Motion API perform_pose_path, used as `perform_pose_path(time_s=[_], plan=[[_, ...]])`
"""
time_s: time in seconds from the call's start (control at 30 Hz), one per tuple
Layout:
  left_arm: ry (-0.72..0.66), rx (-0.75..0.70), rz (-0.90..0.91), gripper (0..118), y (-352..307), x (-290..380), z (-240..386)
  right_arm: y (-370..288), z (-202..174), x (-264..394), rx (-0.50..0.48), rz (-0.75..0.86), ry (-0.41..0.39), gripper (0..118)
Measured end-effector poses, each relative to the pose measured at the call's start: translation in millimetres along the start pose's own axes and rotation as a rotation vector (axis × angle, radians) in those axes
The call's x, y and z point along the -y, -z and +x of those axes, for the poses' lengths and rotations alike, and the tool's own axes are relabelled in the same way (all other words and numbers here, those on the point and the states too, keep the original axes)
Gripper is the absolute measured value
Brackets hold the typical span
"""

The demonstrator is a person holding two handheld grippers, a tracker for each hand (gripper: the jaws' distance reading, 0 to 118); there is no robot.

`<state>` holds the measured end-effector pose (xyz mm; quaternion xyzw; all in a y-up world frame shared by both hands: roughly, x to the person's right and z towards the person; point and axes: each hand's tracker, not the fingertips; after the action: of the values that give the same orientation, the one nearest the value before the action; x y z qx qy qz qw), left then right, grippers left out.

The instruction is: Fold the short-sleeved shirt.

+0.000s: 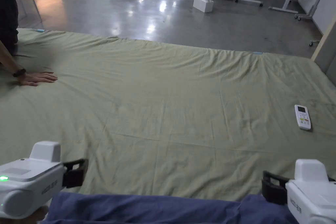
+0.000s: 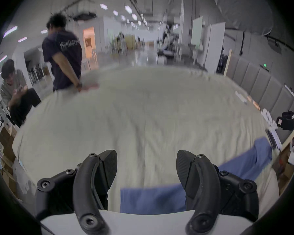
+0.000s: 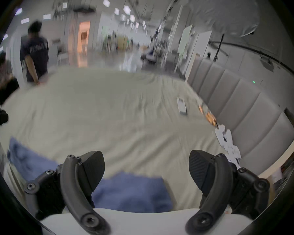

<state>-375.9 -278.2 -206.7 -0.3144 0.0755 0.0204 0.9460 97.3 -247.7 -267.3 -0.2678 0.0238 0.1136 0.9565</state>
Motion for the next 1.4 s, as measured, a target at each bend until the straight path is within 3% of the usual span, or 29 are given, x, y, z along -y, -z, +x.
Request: perform_pose_path(time_s=[0.1, 0.27, 0.33, 0.37, 0.43, 0.47, 0.57, 0.8, 1.03, 1.4], plan=[[-0.021, -0.023, 0.180, 74, -10, -21, 22, -4, -15, -16, -0.030, 0.194, 0.118, 92], [-0.014, -0.064, 0.414, 70, -28, -44, 54, -13, -47, -37, 0.004, 0.421, 0.139, 48], [-0.002, -0.089, 0.461, 52, -31, -49, 62, -17, -57, -44, 0.024, 0.526, 0.093, 36], [-0.001, -0.090, 0.473, 42, -31, -51, 65, -16, -61, -44, 0.011, 0.512, 0.111, 33], [-0.001, -0.095, 0.490, 32, -32, -53, 70, -15, -68, -48, 0.007, 0.546, 0.102, 23], [-0.006, -0.099, 0.497, 16, -30, -54, 71, -14, -70, -49, 0.009, 0.545, 0.099, 17], [-0.028, -0.084, 0.509, 5, -30, -55, 71, -13, -72, -49, -0.006, 0.560, 0.109, 1], [-0.039, -0.091, 0.523, 0, -28, -51, 73, -11, -73, -50, 0.003, 0.555, 0.132, 0], [-0.029, -0.025, 0.460, 0, -31, -53, 51, -12, -71, -51, -0.011, 0.562, 0.087, 0], [-0.109, 0.249, -0.046, 5, -20, -14, -52, -3, -68, -40, -0.043, 0.502, 0.061, 0]])
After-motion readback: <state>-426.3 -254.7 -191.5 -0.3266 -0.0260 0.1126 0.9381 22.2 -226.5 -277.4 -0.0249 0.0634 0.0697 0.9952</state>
